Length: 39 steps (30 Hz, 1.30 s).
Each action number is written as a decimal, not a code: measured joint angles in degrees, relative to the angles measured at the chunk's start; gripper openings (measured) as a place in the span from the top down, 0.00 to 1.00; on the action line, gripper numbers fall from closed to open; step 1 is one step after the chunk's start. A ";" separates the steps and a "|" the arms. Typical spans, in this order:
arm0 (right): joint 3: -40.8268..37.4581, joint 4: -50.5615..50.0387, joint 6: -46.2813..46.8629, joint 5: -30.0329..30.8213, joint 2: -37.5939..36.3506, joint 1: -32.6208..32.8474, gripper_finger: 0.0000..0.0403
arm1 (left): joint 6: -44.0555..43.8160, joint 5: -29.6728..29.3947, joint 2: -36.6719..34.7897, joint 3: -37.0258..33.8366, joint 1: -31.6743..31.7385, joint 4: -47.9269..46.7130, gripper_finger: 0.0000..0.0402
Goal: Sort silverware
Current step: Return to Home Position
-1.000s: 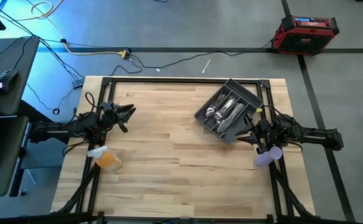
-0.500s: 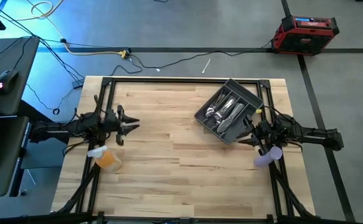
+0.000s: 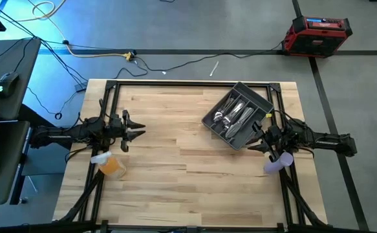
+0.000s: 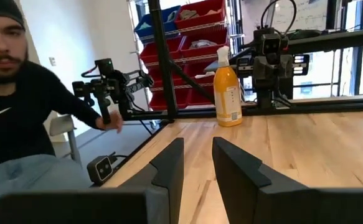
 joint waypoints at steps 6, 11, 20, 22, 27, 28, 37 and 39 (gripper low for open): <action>-0.02 0.00 -1.68 0.06 0.02 0.00 0.82 | -0.02 -0.02 0.00 0.00 0.02 -0.02 0.76; -0.02 -0.01 -19.87 0.48 0.02 0.00 0.82 | -0.02 -0.02 0.00 0.00 0.02 -0.02 0.76; -0.02 0.00 -28.17 0.48 0.02 0.00 0.82 | -0.02 -0.04 0.00 0.00 0.02 -0.02 0.76; -0.02 0.00 -28.15 0.48 0.00 0.00 0.82 | -0.04 -0.04 0.00 0.00 0.02 -0.02 0.76; -0.02 0.00 -28.15 0.48 0.02 0.00 0.82 | -0.02 -0.05 0.00 0.00 0.02 -0.04 0.76; -0.02 0.00 -28.15 0.48 0.02 0.00 0.82 | -0.02 -0.07 0.00 0.00 0.02 -0.04 0.76; -0.02 0.00 -28.15 0.48 0.02 0.00 0.82 | -0.02 -0.07 0.00 0.00 0.02 -0.04 0.76; -0.02 0.00 -28.16 0.48 0.02 0.00 0.82 | -0.04 -0.07 0.00 0.00 0.02 -0.04 0.76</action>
